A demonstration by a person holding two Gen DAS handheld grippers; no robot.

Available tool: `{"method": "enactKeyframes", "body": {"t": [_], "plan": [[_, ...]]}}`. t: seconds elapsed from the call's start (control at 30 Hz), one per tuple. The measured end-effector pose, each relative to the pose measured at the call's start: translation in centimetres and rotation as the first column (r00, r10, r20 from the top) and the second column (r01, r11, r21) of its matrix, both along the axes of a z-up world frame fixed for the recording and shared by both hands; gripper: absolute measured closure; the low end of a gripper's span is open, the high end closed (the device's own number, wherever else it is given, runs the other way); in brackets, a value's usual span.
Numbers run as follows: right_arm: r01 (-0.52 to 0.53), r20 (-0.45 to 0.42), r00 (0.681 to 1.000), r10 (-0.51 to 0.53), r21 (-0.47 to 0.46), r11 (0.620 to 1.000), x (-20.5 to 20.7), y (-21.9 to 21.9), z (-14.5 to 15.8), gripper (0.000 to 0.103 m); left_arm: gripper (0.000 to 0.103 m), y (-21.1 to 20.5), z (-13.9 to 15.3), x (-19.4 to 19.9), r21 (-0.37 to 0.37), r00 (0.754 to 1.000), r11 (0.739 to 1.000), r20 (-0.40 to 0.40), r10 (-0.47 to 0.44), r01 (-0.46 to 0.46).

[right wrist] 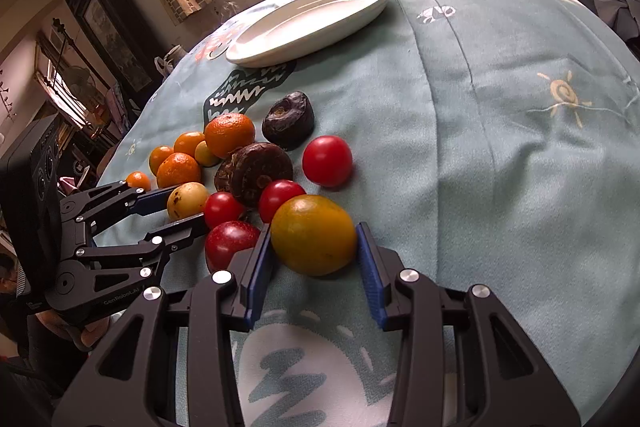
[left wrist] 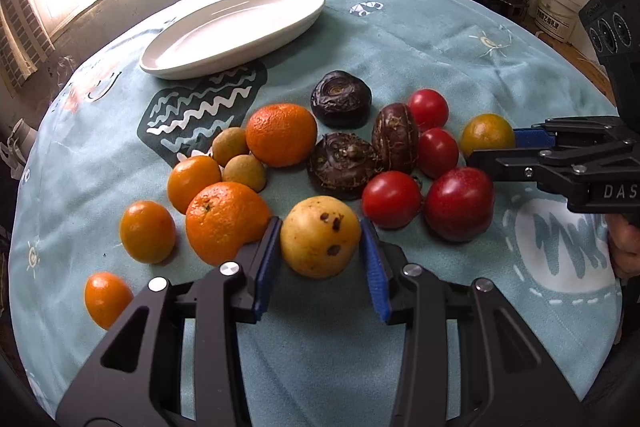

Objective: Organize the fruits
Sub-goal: 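Grasp the yellow speckled fruit with the left tool while the right tool grasps the yellow-orange citrus, then carry both fruits over the white plate and open both tools to release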

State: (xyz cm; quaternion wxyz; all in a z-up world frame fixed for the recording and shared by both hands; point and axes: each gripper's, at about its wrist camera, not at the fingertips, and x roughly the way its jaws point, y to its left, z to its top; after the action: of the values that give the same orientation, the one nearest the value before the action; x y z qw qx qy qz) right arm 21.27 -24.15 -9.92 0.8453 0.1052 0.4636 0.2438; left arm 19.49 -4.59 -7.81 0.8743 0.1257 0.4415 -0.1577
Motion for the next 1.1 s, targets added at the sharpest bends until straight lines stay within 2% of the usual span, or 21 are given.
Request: {"method": "enactKeyframes", "body": {"t": [0.2,0.3,0.43,0.57,0.7,0.8,0.93,1.03,1.1], "plan": [[-0.001,0.004,1.000,0.001,-0.013,1.000,-0.1,0.2,0.0,0.061,0.065,1.3,0.3,-1.0,-0.063,1.000,0.998,-0.014,0.017,-0.017],[0.000,0.007,1.000,0.000,-0.002,1.000,-0.1,0.0,0.1,0.062,0.065,1.8,0.9,-2.0,-0.111,1.000,0.994,0.006,0.012,-0.011],[-0.016,0.048,0.999,0.016,-0.012,1.000,-0.6,0.3,1.2,0.062,0.065,2.9,3.3,-3.0,-0.187,0.998,0.982,0.060,-0.006,0.018],[-0.036,0.121,0.992,0.035,0.010,0.999,0.2,0.8,4.2,0.062,0.065,4.6,6.7,-2.1,-0.272,0.995,0.961,0.101,-0.023,0.050],[-0.015,0.201,0.979,0.013,0.009,1.000,4.4,1.7,6.9,0.062,0.065,6.4,9.8,2.0,-0.313,0.993,0.949,0.118,-0.011,0.048],[0.020,0.200,0.979,-0.023,0.014,1.000,9.5,2.7,7.4,0.062,0.065,7.1,10.7,7.2,-0.273,0.991,0.962,0.130,0.037,-0.001],[0.018,0.161,0.987,-0.012,-0.034,0.999,16.3,5.3,6.7,0.062,0.065,7.6,9.4,15.4,-0.238,0.991,0.968,0.082,0.103,-0.081],[0.007,0.111,0.994,0.003,-0.092,0.996,19.9,7.1,5.0,0.062,0.065,7.9,7.2,20.6,-0.236,0.990,0.962,-0.016,0.140,-0.140],[-0.014,0.083,0.996,0.025,-0.132,0.991,21.4,8.1,3.8,0.062,0.065,7.9,5.6,22.8,-0.205,0.986,0.964,-0.062,0.157,-0.167]]}}
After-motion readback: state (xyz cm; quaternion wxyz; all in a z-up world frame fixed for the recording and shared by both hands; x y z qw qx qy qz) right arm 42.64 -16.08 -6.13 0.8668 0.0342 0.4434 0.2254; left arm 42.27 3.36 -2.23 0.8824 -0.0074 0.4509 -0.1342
